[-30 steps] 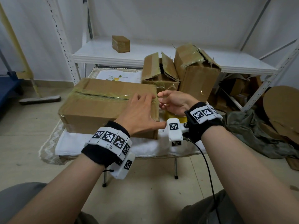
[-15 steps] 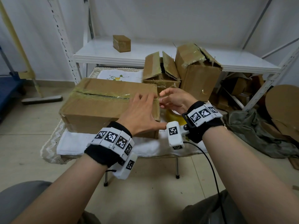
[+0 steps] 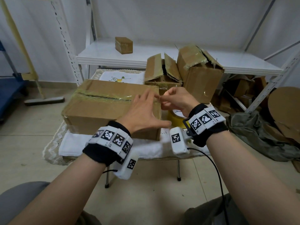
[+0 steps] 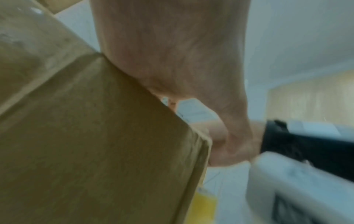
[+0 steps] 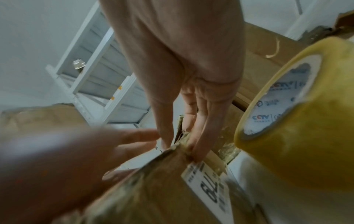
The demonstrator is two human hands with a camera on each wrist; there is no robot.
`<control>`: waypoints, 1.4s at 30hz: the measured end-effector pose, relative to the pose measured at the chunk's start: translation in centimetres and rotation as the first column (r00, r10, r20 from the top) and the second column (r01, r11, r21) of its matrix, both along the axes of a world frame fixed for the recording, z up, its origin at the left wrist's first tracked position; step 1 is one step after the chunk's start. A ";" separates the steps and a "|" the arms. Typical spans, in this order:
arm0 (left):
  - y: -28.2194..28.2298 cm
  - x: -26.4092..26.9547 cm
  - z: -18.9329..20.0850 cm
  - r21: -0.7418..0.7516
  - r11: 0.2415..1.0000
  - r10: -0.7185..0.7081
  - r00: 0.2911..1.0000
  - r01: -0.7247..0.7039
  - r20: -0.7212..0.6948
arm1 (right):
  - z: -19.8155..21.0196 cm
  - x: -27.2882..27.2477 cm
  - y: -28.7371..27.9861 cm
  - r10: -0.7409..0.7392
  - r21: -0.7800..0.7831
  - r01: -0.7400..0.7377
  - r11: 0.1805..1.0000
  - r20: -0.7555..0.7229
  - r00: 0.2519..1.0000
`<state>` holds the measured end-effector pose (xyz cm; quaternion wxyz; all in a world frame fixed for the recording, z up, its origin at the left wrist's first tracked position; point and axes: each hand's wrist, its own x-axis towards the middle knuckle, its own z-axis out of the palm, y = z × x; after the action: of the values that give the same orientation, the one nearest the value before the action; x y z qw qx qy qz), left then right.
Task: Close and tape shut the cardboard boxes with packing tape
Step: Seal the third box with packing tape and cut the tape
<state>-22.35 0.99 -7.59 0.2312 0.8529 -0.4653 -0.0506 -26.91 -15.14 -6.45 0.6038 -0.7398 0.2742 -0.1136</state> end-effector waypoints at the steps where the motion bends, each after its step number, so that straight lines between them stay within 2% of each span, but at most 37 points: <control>1: 0.3 0.2 0.4 -0.061 0.998 -0.011 0.996 0.005 -0.091 | 0.0 -0.1 0.1 0.009 -0.033 -0.009 0.999 -0.001 1.000; 3: 1.0 0.9 1.3 -0.165 0.986 -0.032 0.956 -0.017 -0.290 | -0.1 0.0 0.3 0.009 -0.060 -0.009 0.998 -0.005 1.000; 5: 2.1 2.2 2.4 -0.193 0.976 0.022 0.921 -0.105 -0.390 | -0.1 -0.1 0.4 0.012 -0.035 -0.013 0.999 -0.014 1.000; 6: 2.9 3.3 3.0 -0.170 0.972 0.089 0.922 -0.163 -0.376 | -0.2 -0.1 0.3 0.017 -0.010 -0.017 1.000 -0.019 1.000; 8: 5.3 6.2 3.6 -0.077 0.944 0.294 0.927 -0.319 -0.234 | -0.2 -0.1 0.3 0.019 0.050 -0.017 0.999 -0.029 0.999; 10: 8.2 9.2 3.4 -0.006 0.876 0.480 0.874 -0.482 -0.074 | -0.1 -0.1 0.3 0.038 0.079 -0.034 0.996 -0.050 0.998; 12: 10.6 11.3 2.6 0.072 0.824 0.564 0.826 -0.562 -0.008 | 0.0 0.0 0.4 0.083 0.078 -0.076 0.994 -0.094 0.992; 14: 11.8 12.2 1.9 0.102 0.807 0.588 0.807 -0.581 -0.056 | 0.0 0.2 0.6 0.116 0.046 -0.110 0.993 -0.161 0.980; 16: 12.2 12.6 1.4 0.073 0.793 0.609 0.789 -0.605 -0.079 | 0.0 0.2 1.0 0.123 0.023 -0.120 0.992 -0.209 0.970; 20: 11.5 12.7 1.4 0.094 0.732 0.681 0.719 -0.675 -0.139 | -0.1 0.4 1.4 0.119 -0.020 -0.127 0.992 -0.233 0.965; 24: 10.4 12.7 1.2 0.196 0.744 0.660 0.749 -0.638 -0.066 | -0.5 0.7 1.7 0.123 -0.059 -0.144 0.988 -0.273 0.954; 28: 10.7 14.1 0.4 0.172 0.725 0.689 0.707 -0.667 -0.158 | -0.6 0.9 2.1 0.110 -0.104 -0.151 0.983 -0.322 0.940; 30: 11.0 14.4 0.4 0.166 0.735 0.678 0.711 -0.658 -0.186 | -0.5 1.0 2.0 0.120 -0.118 -0.167 0.979 -0.332 0.936; 36: 12.1 14.5 0.3 0.158 0.725 0.684 0.675 -0.670 -0.278 | 0.0 1.0 1.9 0.161 -0.076 -0.192 0.978 -0.306 0.939; 42: 14.0 13.9 1.7 -0.012 0.695 0.652 0.638 -0.719 -0.409 | 1.3 -0.1 1.6 0.270 0.046 -0.266 0.963 -0.184 0.945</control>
<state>-8.47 14.97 -5.86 0.3904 0.9156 -0.0550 -0.0792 -26.96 -13.56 -5.18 0.5926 -0.7714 0.2280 0.0428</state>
